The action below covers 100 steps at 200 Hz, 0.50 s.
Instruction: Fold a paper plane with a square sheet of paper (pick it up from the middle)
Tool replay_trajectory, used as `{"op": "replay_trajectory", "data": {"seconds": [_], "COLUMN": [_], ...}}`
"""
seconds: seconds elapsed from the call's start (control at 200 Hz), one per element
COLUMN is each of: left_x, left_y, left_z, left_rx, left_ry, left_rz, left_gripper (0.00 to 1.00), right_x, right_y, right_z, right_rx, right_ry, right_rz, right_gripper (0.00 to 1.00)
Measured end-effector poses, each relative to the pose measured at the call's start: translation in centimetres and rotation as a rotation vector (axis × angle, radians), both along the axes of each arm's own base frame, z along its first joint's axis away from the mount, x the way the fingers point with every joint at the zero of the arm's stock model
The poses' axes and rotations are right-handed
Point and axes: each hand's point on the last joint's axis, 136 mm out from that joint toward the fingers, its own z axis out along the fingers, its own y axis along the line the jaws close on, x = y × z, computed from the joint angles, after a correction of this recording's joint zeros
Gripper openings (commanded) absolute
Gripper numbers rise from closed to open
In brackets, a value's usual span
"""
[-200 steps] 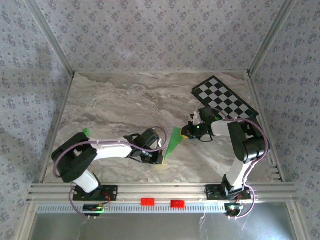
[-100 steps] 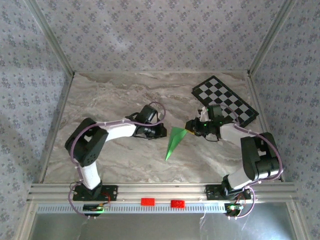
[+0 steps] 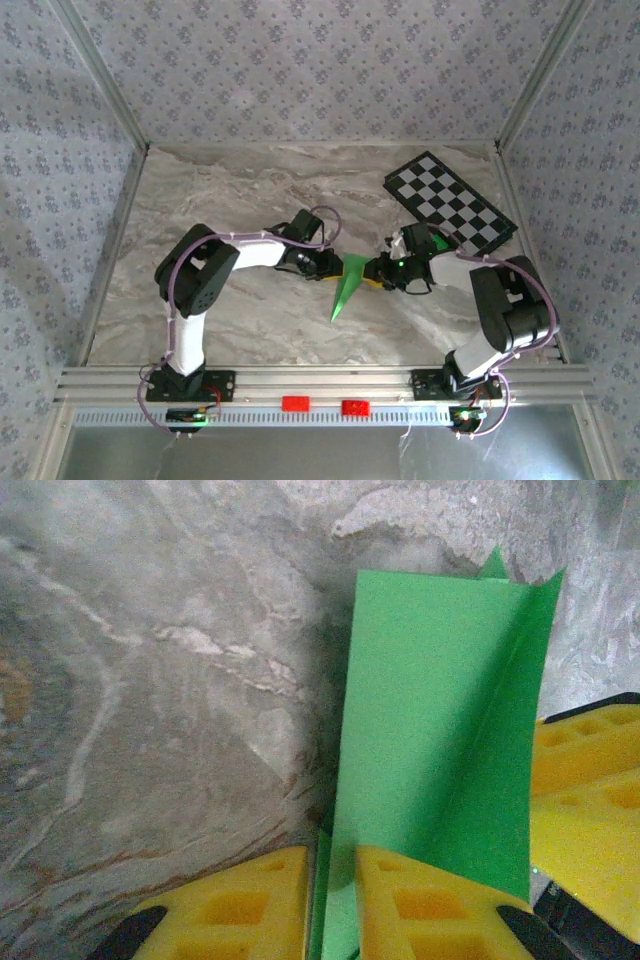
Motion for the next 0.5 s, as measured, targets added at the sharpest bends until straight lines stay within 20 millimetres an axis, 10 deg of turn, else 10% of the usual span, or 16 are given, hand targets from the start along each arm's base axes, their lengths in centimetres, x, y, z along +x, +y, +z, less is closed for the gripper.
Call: {"op": "replay_trajectory", "data": {"seconds": [0.5], "left_x": [-0.7], "left_y": [-1.3], "left_z": [0.4], "left_rx": [-0.04], "left_ry": [0.013], "left_rz": [-0.054], "left_gripper": [0.13], "right_x": [-0.5], "right_y": [0.2], "right_z": [-1.1], "right_rx": [-0.013], "right_ry": [0.037], "right_rz": [0.012], "right_gripper": [0.2]}}
